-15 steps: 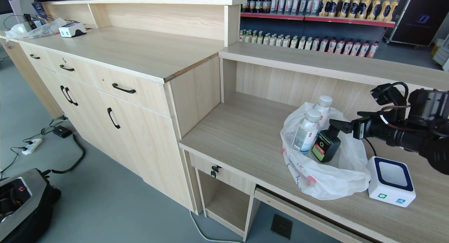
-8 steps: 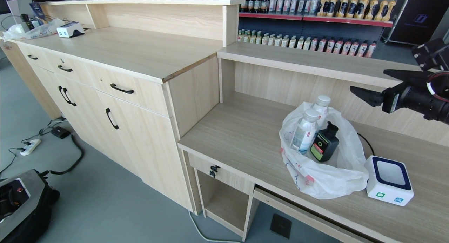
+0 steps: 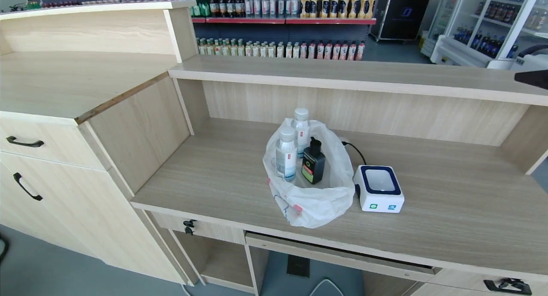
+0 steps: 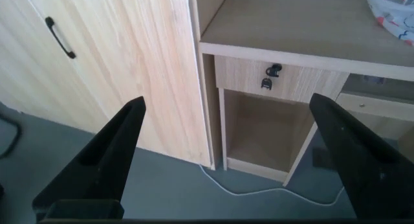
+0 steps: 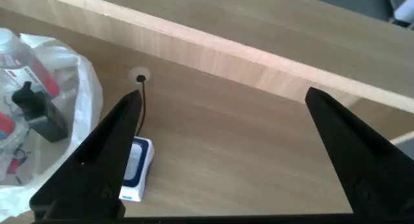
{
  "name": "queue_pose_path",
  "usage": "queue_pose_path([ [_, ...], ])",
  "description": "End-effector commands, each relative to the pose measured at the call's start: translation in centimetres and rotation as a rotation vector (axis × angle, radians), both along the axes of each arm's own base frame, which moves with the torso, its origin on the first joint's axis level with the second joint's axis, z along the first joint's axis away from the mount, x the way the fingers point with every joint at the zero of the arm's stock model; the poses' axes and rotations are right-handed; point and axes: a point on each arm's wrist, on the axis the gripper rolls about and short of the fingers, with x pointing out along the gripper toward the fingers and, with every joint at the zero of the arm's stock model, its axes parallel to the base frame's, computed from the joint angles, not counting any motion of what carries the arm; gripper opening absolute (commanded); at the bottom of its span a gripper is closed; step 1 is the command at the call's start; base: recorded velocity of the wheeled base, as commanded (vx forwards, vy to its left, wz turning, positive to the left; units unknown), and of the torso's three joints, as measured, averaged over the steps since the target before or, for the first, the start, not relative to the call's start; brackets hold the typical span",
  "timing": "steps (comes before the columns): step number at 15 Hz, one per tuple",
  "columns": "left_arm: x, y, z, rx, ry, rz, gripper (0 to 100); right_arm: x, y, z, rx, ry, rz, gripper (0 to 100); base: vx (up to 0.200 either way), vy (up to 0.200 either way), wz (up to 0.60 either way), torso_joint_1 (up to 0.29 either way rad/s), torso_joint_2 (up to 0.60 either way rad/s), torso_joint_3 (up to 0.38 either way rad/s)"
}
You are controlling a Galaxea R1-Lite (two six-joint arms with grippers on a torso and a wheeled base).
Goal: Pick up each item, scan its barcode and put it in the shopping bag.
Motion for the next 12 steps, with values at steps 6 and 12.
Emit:
queue_pose_path([
  [6,0.0,0.0,0.0,0.0,0.0,0.001,100,-14.6,2.2,-11.3,0.09,0.095,-0.331,100,0.0,0.0,0.0,-0.078,0.22,0.133],
  [12,0.0,0.0,0.0,0.0,0.0,0.001,100,-22.3,4.6,-27.0,0.111,0.0,-0.109,100,0.0,0.0,0.0,0.0,0.0,0.0],
])
